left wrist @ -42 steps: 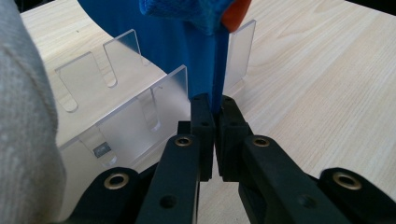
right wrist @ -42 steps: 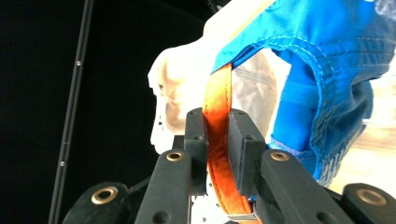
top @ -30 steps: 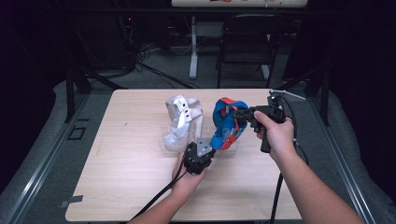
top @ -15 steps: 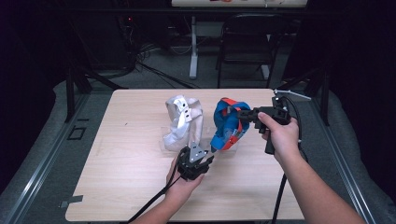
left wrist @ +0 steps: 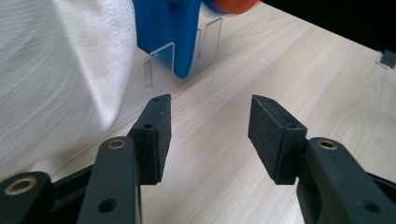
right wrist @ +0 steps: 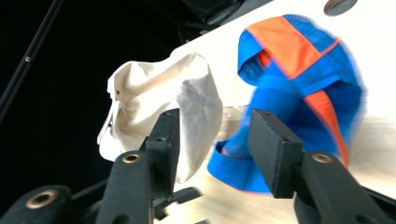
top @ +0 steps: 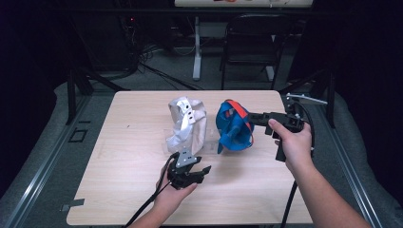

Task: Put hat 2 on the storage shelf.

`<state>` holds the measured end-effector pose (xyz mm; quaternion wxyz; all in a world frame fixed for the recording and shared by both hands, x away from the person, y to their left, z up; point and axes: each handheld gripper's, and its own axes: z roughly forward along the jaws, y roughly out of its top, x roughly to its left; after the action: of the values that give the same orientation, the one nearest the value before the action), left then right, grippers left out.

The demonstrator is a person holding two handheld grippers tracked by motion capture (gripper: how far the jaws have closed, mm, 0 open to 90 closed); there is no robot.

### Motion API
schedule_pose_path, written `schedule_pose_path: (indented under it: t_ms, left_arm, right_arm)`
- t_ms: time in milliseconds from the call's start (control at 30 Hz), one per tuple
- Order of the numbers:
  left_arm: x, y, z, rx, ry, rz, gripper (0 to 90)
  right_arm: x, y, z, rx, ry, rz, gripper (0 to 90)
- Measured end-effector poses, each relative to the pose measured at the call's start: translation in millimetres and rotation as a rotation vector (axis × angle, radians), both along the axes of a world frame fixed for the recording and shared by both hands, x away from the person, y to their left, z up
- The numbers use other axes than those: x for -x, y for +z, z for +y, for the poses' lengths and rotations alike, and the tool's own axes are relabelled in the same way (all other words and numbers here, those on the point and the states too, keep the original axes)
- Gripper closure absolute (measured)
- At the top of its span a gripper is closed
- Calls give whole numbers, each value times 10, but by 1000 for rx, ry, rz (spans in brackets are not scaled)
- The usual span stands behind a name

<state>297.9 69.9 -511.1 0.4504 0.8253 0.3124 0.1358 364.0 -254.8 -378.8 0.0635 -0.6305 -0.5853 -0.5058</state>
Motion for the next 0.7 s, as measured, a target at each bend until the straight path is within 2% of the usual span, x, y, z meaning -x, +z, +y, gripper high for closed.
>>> schedule_pose_path:
  t_ms: [100, 200, 233, 267, 300, 333, 367, 400, 533, 700]
  left_arm:
    - [54, 21, 125, -19, -2, -19, 489]
    - [88, 25, 283, -15, 9, -18, 489]
    - [88, 25, 283, -15, 9, -18, 489]
    - [108, 30, 401, -26, 24, -13, 489]
    - [108, 30, 401, -26, 24, -13, 489]
    - [121, 23, 524, -24, 31, -9, 486]
    - [121, 23, 524, -24, 31, -9, 484]
    - [136, 5, 658, -27, 47, -8, 475]
    - [173, -62, 945, -52, 112, 4, 433]
    - [215, -141, 1303, -37, 167, 40, 439]
  right_arm:
    - [58, -26, -13, 33, 10, -35, 504]
    - [114, -63, -6, 64, 22, -57, 497]
    - [132, -79, 0, 70, 24, -65, 496]
    - [150, -96, -1, 87, 32, -70, 495]
    - [168, -114, 3, 95, 32, -76, 496]
    - [185, -134, 5, 99, 33, -82, 496]
    - [185, -134, 5, 99, 33, -82, 496]
    - [218, -174, 6, 110, 35, -87, 489]
    - [300, -279, 19, 108, 34, -98, 466]
    - [447, -423, 58, 148, 47, -124, 461]
